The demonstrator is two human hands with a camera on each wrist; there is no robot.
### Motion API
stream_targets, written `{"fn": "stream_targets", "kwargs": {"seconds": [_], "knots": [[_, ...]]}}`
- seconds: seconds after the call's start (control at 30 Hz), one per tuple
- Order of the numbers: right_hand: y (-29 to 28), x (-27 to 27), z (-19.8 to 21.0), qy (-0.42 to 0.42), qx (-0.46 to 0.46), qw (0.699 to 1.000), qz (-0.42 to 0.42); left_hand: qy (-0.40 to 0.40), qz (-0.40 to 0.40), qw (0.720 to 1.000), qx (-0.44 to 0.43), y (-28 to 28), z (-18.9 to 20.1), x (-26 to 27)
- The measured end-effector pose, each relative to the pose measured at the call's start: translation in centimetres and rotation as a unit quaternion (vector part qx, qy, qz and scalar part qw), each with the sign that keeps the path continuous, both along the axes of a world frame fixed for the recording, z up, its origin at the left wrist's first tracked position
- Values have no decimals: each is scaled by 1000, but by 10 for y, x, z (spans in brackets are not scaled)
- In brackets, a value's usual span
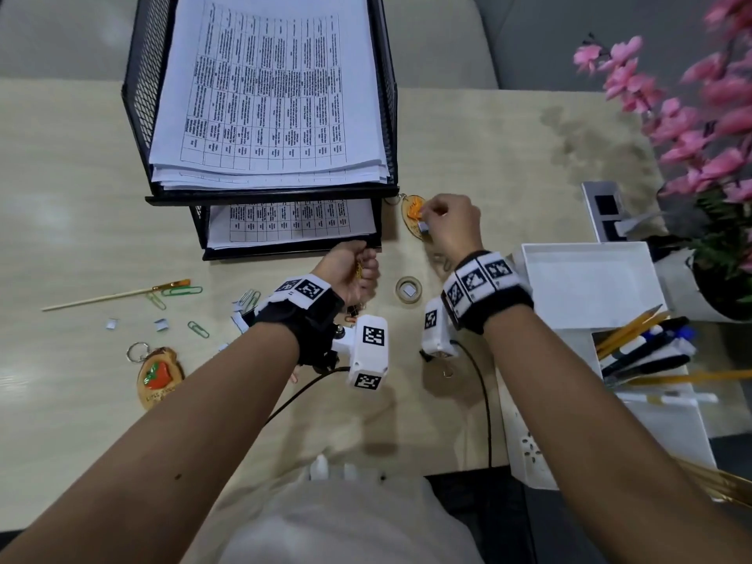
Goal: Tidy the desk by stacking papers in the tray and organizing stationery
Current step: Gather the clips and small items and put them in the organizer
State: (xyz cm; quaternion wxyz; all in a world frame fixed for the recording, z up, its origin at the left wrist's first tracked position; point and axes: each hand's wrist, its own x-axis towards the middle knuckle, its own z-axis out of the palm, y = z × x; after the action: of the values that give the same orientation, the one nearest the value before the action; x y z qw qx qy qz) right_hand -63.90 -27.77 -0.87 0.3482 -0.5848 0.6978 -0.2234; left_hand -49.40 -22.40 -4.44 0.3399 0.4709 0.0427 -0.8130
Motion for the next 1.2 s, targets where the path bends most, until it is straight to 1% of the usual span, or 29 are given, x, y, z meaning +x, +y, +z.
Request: {"fn": "stream_targets", "kwargs": {"seconds": [0.07,0.2,0.37,0.47,0.57,0.63,0.67,0.7,0.77,0.83,0.87,0.93,1.03,1.2], "knots": [[-15,-4,-14,55,12,998,8,-11,-11,1000,1,-1,0,6],[-23,-11,-35,130,17,990,60,-27,-15,999,-10,0,0,13],[-14,-14,-41,143,20,987,76,-33,-25,999,-12,5,-10,11],[2,-12,-41,177,41,977,110,-35,-37,999,-11,7,-9,4],[20,-11,-41,203,43,968,143,-42,-52,998,-13,10,-5,-2],[30,-14,-39,198,40,965,165,-48,-54,997,-16,13,-5,-3],[35,-16,-38,178,33,970,161,-49,-54,997,-15,14,-6,-2],[39,-19,-38,143,27,980,134,-48,-54,997,-16,15,-6,-2],[42,-28,-38,60,21,998,21,-46,-53,997,-15,17,-8,1],[44,-38,-39,6,6,996,-90,-46,-48,998,-12,18,-10,5],[45,-41,-38,-1,6,993,-117,-45,-47,998,-10,19,-11,6],[49,-41,-37,8,25,990,-136,-46,-45,998,-9,20,-12,7],[58,-36,-41,61,63,989,-115,-46,-44,998,-7,23,-12,6],[75,-36,-41,109,60,983,-136,-53,-30,998,0,26,-9,8]]}}
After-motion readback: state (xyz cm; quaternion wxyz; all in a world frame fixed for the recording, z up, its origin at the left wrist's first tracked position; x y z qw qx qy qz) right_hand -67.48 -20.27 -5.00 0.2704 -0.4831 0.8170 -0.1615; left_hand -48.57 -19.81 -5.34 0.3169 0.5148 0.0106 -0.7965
